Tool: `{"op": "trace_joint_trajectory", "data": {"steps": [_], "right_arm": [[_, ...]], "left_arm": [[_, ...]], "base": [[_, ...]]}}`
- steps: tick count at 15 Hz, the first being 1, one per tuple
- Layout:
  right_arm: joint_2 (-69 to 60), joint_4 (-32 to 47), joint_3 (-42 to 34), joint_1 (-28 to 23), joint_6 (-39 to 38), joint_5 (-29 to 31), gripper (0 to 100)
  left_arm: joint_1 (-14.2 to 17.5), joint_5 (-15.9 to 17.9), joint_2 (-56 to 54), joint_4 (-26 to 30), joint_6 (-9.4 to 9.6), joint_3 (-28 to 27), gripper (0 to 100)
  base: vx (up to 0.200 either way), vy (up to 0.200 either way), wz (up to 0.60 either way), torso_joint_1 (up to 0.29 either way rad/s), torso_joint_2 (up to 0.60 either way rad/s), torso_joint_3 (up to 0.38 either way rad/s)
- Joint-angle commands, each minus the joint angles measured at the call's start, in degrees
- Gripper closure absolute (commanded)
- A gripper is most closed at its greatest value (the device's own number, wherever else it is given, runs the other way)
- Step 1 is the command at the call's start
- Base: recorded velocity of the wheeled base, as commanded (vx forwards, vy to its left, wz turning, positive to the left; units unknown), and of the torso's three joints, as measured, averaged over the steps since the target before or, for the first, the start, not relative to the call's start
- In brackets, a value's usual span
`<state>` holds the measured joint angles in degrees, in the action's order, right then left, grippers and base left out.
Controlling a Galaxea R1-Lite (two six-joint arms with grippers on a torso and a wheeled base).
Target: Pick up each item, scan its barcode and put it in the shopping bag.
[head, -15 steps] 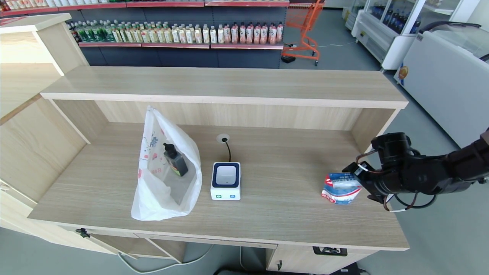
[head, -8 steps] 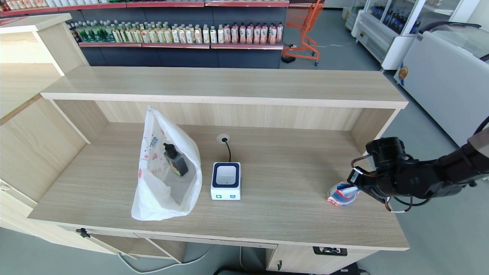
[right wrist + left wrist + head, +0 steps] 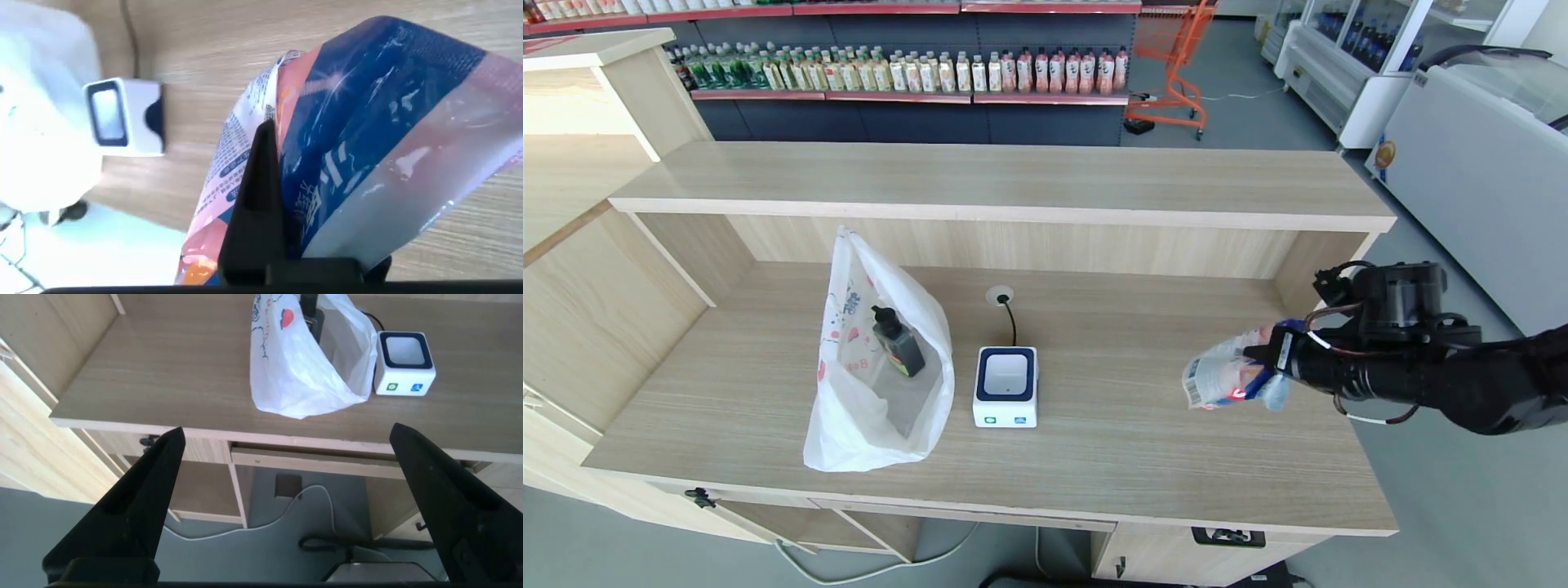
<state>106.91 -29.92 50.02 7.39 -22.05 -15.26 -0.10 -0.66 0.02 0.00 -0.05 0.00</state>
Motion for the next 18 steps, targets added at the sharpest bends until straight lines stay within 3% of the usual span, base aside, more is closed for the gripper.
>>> {"op": "trace_joint_trajectory", "data": {"steps": [1,3,5,7,10,14,18], "right_arm": [[-13.0,-2.4,-4.8,-1.9,4.1,-14.9,100],[-19.9,-3.4,-8.5,-3.1,8.9,-34.3,100],[-21.4,-3.8,-10.1,-2.5,15.0,-42.7,100],[-21.5,-3.8,-12.3,-1.6,21.3,-44.8,100],[-23.0,-3.3,-13.4,-1.1,21.4,-47.1,100],[-27.4,-3.5,-14.0,2.5,7.8,-47.1,100],[-28.6,-3.1,-18.9,2.7,7.2,-47.1,100]], "left_arm": [[0.0,0.0,0.0,0.0,0.05,0.0,0],[0.0,0.0,0.0,0.0,-0.04,0.0,0],[0.0,0.0,0.0,0.0,-0.04,0.0,0],[0.0,0.0,0.0,0.0,-0.04,0.0,0],[0.0,0.0,0.0,0.0,-0.04,0.0,0],[0.0,0.0,0.0,0.0,-0.04,0.0,0],[0.0,0.0,0.0,0.0,-0.04,0.0,0]], "base": [[0.000,0.000,0.00,0.000,0.00,0.000],[0.000,0.000,0.00,0.000,0.00,0.000],[0.000,0.000,0.00,0.000,0.00,0.000],[0.000,0.000,0.00,0.000,0.00,0.000],[0.000,0.000,0.00,0.000,0.00,0.000],[0.000,0.000,0.00,0.000,0.00,0.000],[0.000,0.000,0.00,0.000,0.00,0.000]]}}
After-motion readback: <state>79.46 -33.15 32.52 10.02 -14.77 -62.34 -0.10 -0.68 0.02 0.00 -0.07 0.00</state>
